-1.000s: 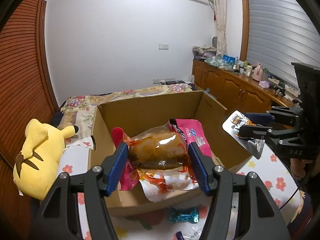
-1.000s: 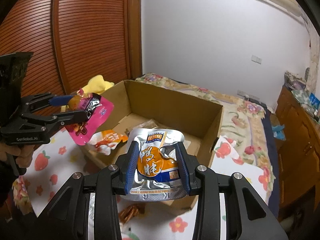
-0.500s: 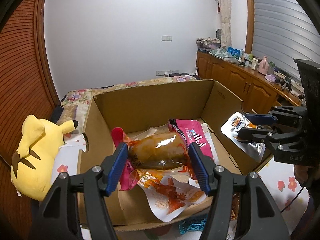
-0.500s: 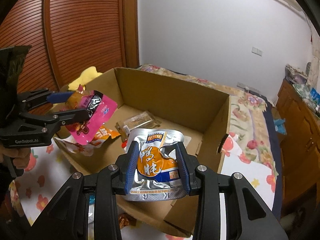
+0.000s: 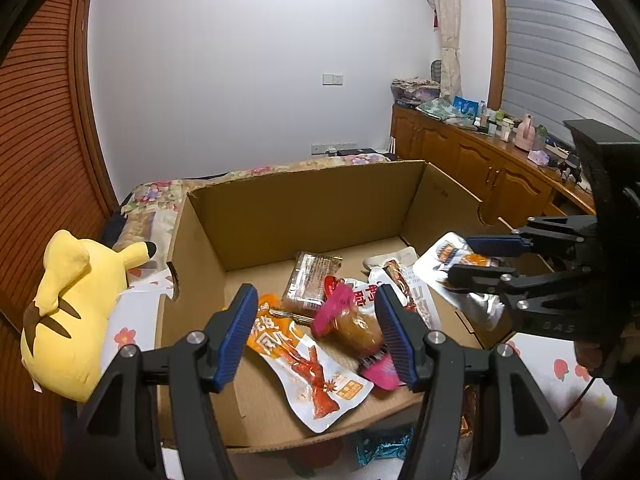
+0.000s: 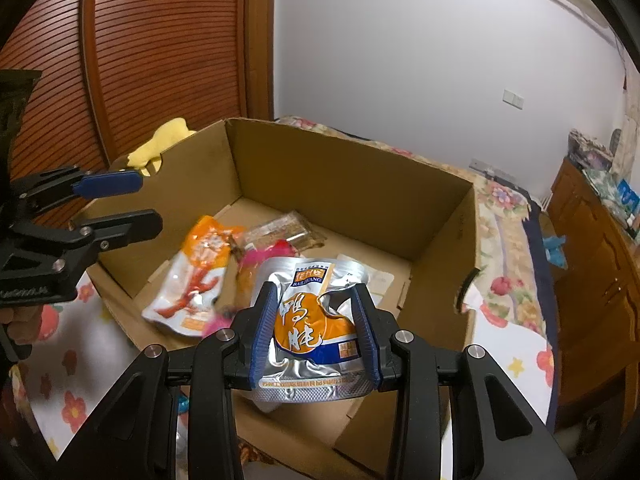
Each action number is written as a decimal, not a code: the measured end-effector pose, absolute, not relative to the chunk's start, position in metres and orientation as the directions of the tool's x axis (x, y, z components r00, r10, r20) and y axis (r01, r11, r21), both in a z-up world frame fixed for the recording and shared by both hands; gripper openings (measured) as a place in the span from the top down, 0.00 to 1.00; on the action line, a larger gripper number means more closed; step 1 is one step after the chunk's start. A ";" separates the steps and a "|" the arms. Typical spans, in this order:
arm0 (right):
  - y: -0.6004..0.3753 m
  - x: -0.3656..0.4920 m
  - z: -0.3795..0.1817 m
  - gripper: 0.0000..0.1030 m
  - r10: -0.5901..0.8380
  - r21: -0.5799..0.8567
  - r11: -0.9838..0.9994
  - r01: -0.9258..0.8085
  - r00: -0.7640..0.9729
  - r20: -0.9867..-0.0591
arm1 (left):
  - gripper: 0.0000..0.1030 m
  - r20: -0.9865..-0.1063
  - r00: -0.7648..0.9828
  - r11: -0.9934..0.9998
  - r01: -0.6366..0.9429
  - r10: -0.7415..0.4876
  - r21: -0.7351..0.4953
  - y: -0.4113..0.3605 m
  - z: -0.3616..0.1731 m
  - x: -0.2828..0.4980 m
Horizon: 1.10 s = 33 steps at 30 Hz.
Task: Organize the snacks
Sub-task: 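Open both tools to drop the pastry and pouch into the box, then withdraw, then lower the left tool onto the white-blue pouch while the right tool approaches the gold candy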
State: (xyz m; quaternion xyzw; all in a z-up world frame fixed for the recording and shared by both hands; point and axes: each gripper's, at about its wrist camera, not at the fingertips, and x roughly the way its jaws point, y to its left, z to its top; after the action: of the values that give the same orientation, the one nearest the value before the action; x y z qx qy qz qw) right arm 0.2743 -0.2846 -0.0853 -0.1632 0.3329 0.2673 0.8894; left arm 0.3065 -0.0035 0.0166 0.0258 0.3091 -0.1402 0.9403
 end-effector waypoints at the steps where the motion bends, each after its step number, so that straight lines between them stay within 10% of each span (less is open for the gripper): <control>1: -0.284 0.275 -0.086 0.63 0.367 -0.111 0.804 -0.584 0.634 -0.681 | 0.41 -0.587 0.770 0.959 0.280 -0.249 -0.040 -0.003 0.017 0.305; 33: -0.317 0.160 -0.072 0.55 0.409 -0.039 0.836 -0.547 0.669 -0.621 | 0.37 -0.538 0.783 0.937 0.346 -0.314 -0.044 -0.005 0.017 0.192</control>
State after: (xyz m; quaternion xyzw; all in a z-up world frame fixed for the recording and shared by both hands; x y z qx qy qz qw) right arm 0.1603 -0.3172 -0.0717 -0.1118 0.3101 0.2636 0.9066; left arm 0.1922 -0.0050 0.0165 0.0288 0.2795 -0.1750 0.9436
